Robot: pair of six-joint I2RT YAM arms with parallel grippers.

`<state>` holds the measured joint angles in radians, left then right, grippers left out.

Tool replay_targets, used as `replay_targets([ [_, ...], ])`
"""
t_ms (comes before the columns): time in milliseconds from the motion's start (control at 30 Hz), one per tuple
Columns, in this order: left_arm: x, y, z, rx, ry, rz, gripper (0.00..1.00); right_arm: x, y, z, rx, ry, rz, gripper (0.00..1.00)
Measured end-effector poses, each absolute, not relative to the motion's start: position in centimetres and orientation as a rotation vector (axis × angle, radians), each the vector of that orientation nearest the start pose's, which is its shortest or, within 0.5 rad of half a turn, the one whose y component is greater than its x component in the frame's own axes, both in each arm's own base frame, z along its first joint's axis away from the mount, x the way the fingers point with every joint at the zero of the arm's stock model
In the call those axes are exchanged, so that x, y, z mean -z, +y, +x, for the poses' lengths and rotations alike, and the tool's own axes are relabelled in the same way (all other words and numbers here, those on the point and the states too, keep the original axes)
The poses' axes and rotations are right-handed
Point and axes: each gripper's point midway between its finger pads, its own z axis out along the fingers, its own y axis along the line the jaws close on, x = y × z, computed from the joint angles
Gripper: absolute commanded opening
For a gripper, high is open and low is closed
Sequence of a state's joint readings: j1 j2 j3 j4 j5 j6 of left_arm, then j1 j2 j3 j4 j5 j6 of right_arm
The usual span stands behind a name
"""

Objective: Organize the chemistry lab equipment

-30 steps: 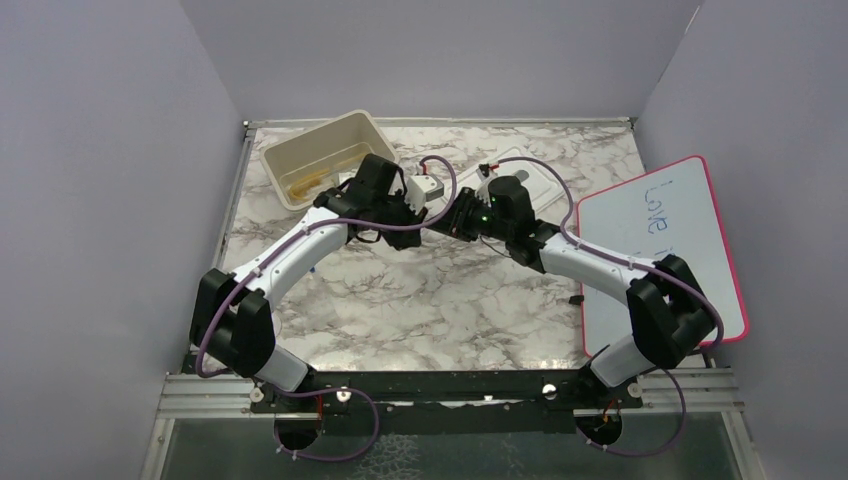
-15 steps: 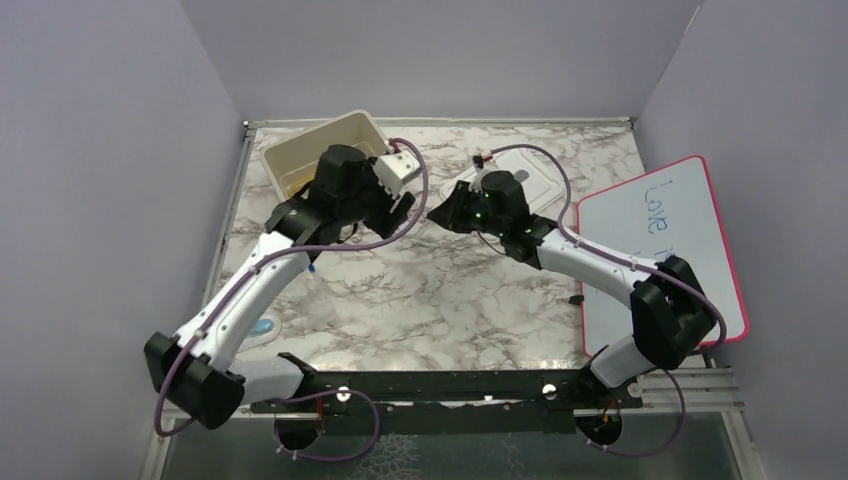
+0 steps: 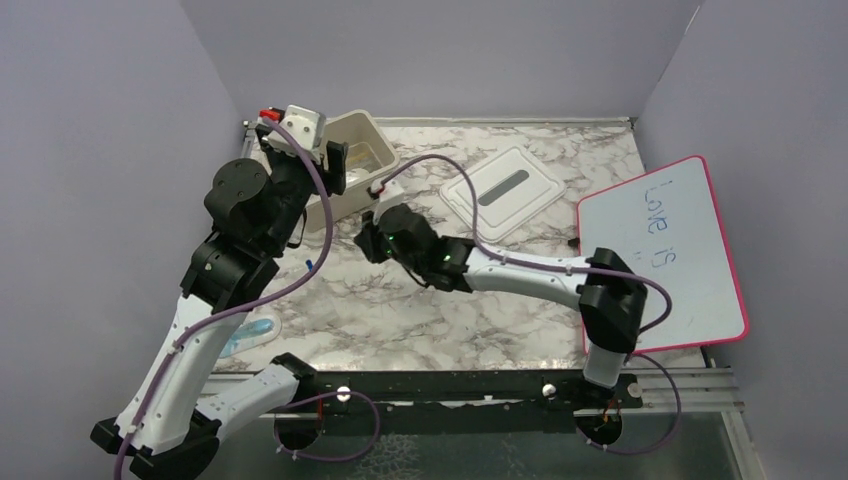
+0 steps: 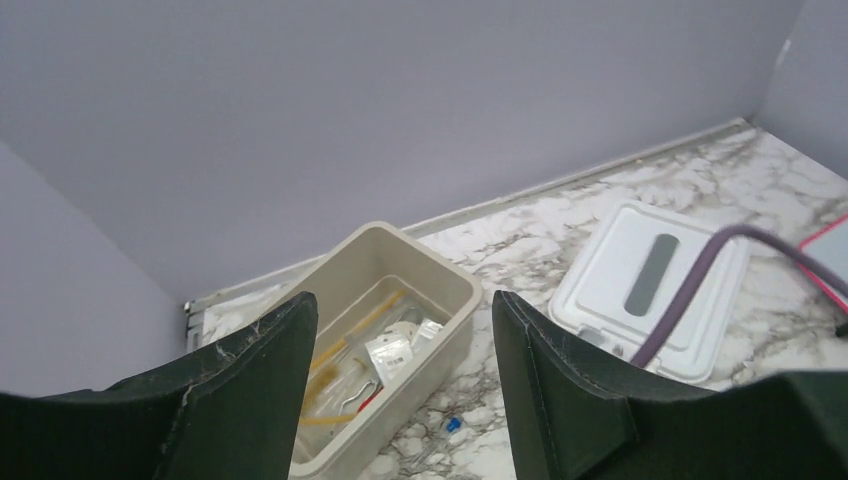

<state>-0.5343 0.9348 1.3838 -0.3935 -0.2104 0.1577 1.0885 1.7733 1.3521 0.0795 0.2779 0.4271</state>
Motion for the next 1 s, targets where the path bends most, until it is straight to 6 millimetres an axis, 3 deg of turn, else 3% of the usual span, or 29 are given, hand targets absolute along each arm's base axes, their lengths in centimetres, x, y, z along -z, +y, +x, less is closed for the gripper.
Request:
replay_targets([
  [200, -46.9, -8.7, 27.8, 0.059, 1.467, 0.208, 0.68, -18.5, 52.1, 25.4, -0.627, 1.868, -0.603, 0.13],
  [467, -48.5, -4.3, 26.4, -0.109, 1.433, 0.079, 0.68, -14.9, 56.3, 23.6, -0.479, 1.773, -0.787, 0.13],
  [600, -49.0, -2.9, 25.9, -0.166, 1.422, 0.038, 0.70, -13.6, 57.1, 22.9, -0.453, 1.756, -0.842, 0.13],
  [1000, -49.3, -2.1, 25.1, -0.187, 1.401, 0.012, 0.71, -14.2, 58.5, 22.6, -0.503, 1.715, -0.839, 0.13],
])
